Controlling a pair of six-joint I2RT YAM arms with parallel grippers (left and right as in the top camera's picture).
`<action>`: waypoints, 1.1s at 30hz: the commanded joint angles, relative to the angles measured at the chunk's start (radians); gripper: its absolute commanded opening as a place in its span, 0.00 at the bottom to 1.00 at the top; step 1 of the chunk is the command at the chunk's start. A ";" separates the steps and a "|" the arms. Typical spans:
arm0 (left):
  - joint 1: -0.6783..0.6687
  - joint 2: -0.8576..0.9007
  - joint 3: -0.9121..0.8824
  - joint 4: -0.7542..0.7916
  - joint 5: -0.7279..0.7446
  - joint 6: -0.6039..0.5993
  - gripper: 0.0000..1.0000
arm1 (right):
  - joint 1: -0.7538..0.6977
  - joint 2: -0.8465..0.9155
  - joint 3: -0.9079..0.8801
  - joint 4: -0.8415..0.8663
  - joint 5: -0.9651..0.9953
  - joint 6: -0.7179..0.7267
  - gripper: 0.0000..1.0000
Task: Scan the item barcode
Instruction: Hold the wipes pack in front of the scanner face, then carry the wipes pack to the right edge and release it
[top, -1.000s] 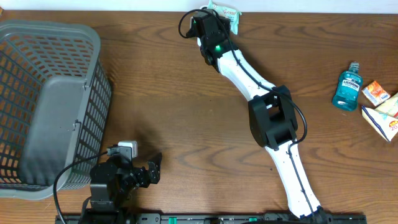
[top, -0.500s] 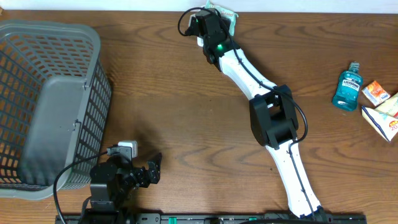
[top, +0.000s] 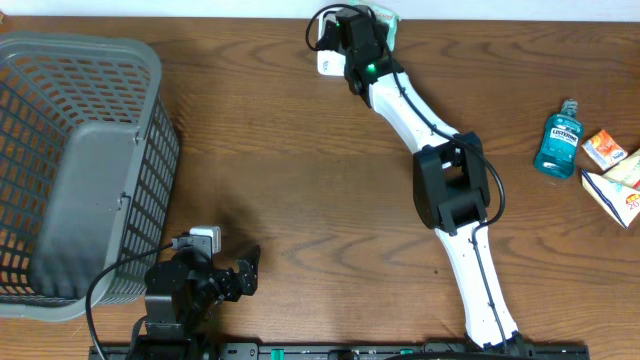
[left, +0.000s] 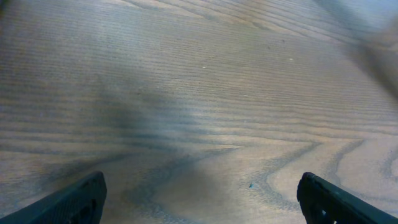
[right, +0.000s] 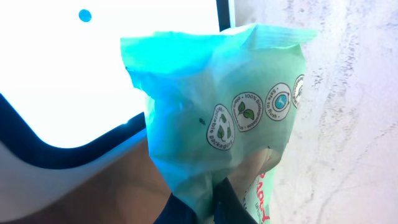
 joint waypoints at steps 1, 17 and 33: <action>0.003 -0.002 -0.010 -0.011 -0.006 -0.005 0.98 | 0.007 0.023 0.032 0.007 -0.049 -0.066 0.01; 0.003 -0.002 -0.010 -0.011 -0.006 -0.005 0.97 | 0.056 -0.110 0.032 -0.223 -0.122 0.108 0.01; 0.003 -0.002 -0.010 -0.011 -0.006 -0.005 0.98 | -0.130 -0.370 0.027 -0.954 0.013 0.717 0.01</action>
